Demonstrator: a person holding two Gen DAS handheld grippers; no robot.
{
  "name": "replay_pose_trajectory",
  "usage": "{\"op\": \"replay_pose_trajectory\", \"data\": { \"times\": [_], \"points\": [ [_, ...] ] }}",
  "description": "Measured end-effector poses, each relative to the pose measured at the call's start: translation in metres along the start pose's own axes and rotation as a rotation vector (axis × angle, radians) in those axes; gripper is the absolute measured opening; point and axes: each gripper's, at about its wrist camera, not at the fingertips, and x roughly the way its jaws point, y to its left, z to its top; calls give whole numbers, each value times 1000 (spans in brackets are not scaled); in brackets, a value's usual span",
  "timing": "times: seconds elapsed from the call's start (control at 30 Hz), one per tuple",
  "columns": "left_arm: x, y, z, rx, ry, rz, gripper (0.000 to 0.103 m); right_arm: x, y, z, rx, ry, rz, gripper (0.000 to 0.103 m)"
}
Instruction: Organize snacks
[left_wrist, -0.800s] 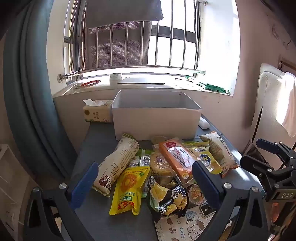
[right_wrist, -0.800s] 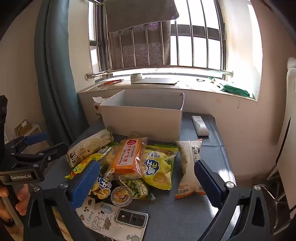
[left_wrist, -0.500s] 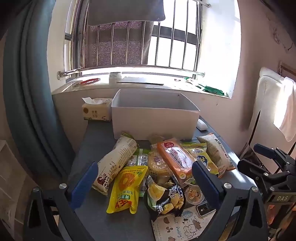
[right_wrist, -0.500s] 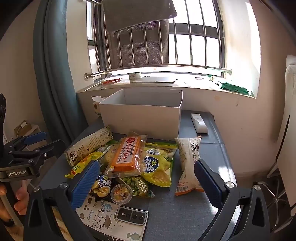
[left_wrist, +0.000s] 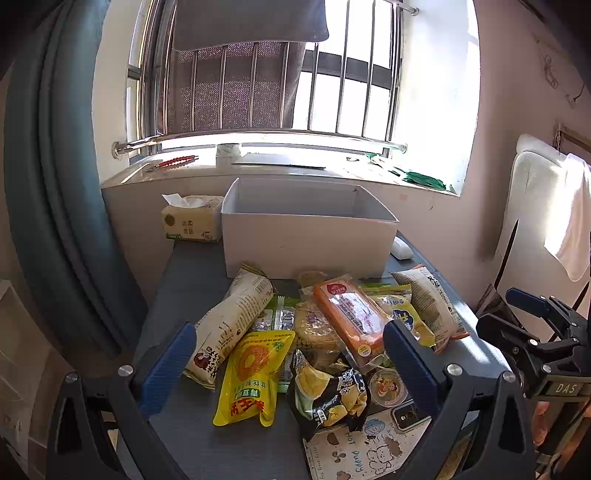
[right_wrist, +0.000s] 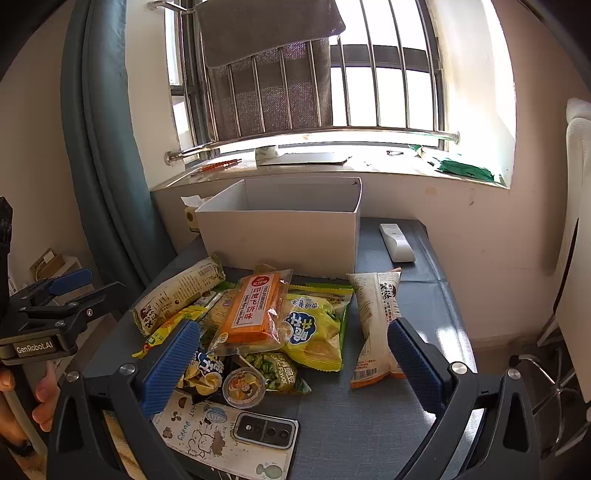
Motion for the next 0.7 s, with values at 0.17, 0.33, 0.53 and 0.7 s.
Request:
{"op": "replay_pose_trajectory", "data": {
  "times": [0.17, 0.33, 0.53, 0.7],
  "points": [
    [1, 1, 0, -5, 4, -3, 103, 1, 2, -1, -6, 2, -3, 103],
    [2, 1, -1, -3, 8, -1, 103, 1, -1, -2, 2, 3, 0, 103],
    [2, 1, -2, -2, 6, -5, 103, 2, -1, -2, 6, 8, -3, 103],
    [3, 2, -2, -6, 10, -11, 103, 2, 0, -1, 6, 11, -2, 103]
  ]
}}
